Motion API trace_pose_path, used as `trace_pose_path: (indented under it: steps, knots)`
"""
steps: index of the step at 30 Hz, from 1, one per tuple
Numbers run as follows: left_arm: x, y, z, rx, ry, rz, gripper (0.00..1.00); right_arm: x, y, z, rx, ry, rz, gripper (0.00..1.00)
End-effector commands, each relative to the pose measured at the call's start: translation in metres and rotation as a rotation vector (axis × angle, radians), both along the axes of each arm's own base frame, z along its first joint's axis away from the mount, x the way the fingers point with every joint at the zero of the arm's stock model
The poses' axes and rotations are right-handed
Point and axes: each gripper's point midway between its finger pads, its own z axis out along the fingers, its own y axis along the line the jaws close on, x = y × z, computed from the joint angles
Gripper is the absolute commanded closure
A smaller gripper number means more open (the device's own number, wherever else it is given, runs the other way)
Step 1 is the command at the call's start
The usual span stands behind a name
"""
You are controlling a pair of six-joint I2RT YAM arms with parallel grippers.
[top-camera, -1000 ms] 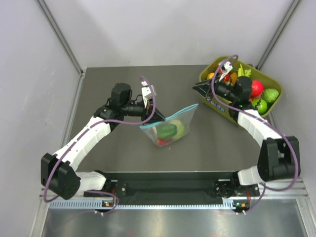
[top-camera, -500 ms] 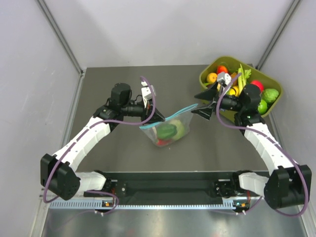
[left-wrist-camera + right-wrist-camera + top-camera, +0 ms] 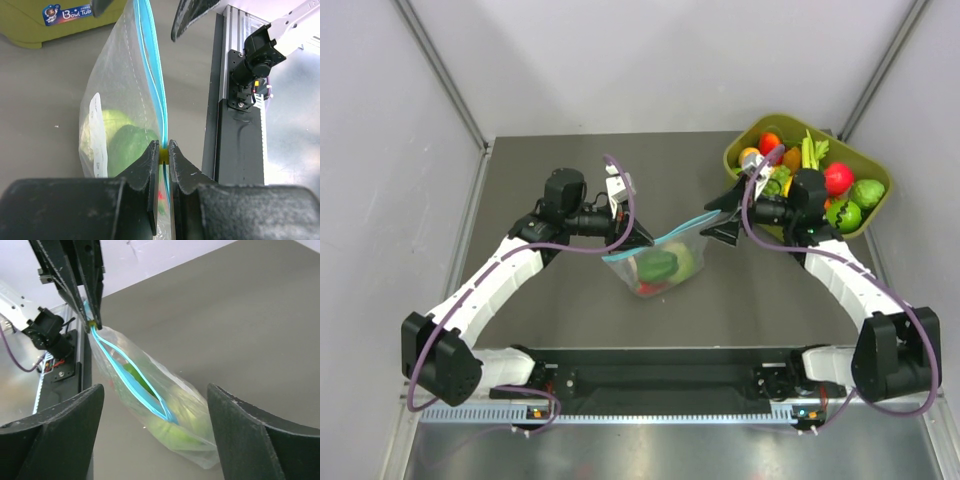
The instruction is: Open the zip-top bag and remove the fake food
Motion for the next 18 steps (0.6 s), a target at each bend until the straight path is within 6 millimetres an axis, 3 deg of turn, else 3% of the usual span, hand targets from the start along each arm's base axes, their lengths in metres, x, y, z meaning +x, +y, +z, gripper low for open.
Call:
trace_pose_path:
  steps: [1, 7, 9, 10, 11, 15, 18]
  knots:
    - [-0.002, -0.002, 0.029, -0.045, -0.093, -0.022, 1.0, -0.006, 0.012, 0.015, 0.014, -0.091, 0.079, 0.19]
    - [-0.002, -0.002, 0.029, -0.046, -0.093, -0.025, 1.0, -0.003, 0.026, 0.017, 0.022, -0.088, 0.11, 0.54]
    - [-0.003, -0.002, 0.03, -0.047, -0.092, -0.026, 1.0, -0.004, 0.031, 0.017, 0.023, -0.085, 0.119, 0.72]
    - [-0.002, -0.001, 0.031, -0.048, -0.098, -0.022, 1.0, -0.001, 0.032, 0.017, 0.022, -0.087, 0.11, 0.89]
    - [-0.002, -0.001, 0.028, -0.044, -0.093, -0.02, 1.0, 0.001, 0.033, 0.017, 0.021, -0.087, 0.103, 0.96]
    - [0.0, -0.002, 0.027, -0.041, -0.087, -0.017, 1.0, 0.019, 0.033, 0.014, 0.035, -0.078, 0.009, 1.0]
    - [0.003, -0.002, 0.022, -0.029, -0.085, -0.006, 1.0, 0.046, 0.029, 0.02, 0.07, -0.097, -0.132, 1.0]
